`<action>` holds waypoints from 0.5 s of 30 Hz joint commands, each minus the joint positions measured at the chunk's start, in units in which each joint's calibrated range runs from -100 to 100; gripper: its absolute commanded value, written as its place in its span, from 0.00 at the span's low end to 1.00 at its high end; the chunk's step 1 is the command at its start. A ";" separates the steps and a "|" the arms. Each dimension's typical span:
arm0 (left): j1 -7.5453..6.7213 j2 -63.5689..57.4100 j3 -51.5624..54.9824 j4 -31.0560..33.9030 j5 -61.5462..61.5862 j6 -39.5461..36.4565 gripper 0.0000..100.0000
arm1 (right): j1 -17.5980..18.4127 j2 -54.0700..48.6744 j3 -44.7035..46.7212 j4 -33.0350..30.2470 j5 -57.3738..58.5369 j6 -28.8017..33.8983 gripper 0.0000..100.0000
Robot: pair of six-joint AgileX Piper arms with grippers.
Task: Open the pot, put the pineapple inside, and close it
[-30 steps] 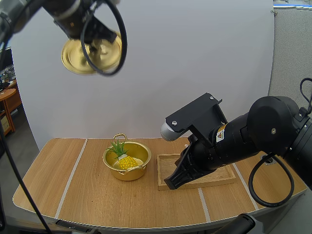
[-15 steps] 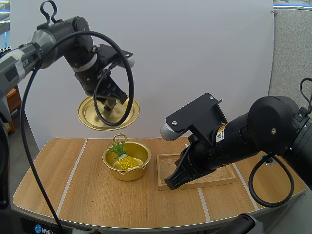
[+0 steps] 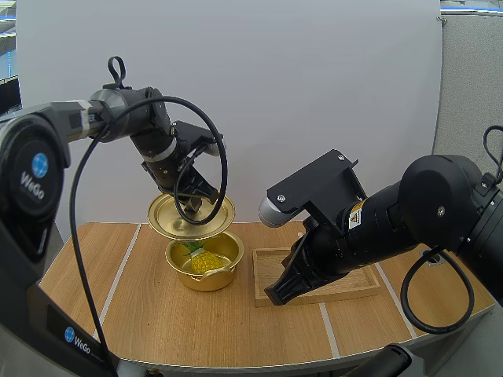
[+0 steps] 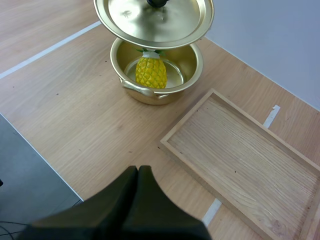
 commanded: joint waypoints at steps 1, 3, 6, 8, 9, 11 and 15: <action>0.12 1.62 0.40 -1.16 -2.62 0.25 0.00 | -0.18 -0.03 -0.06 -0.29 -1.09 -0.39 0.00; 0.12 2.54 1.30 -1.16 -4.39 0.25 0.00 | -0.18 -0.03 -0.06 -0.29 -1.09 -0.39 0.00; 0.12 3.54 3.24 -1.16 -7.69 0.33 0.00 | -0.18 -0.03 -0.06 -0.29 -1.09 -0.39 0.00; 0.12 4.13 4.70 -1.16 -9.70 0.58 0.00 | -0.18 -0.03 -0.06 -0.29 -1.09 -0.39 0.00; 0.12 4.40 5.08 -1.16 -10.45 0.58 0.00 | -0.18 -0.03 -0.06 -0.29 -1.09 -0.39 0.00; 0.12 5.03 5.71 -1.16 -11.30 0.58 0.00 | -0.18 -0.03 -0.06 -0.29 -1.09 -0.39 0.00; 0.12 5.76 5.71 -1.26 -11.53 0.58 0.00 | -0.18 -0.03 -0.06 -0.29 -1.09 -0.39 0.00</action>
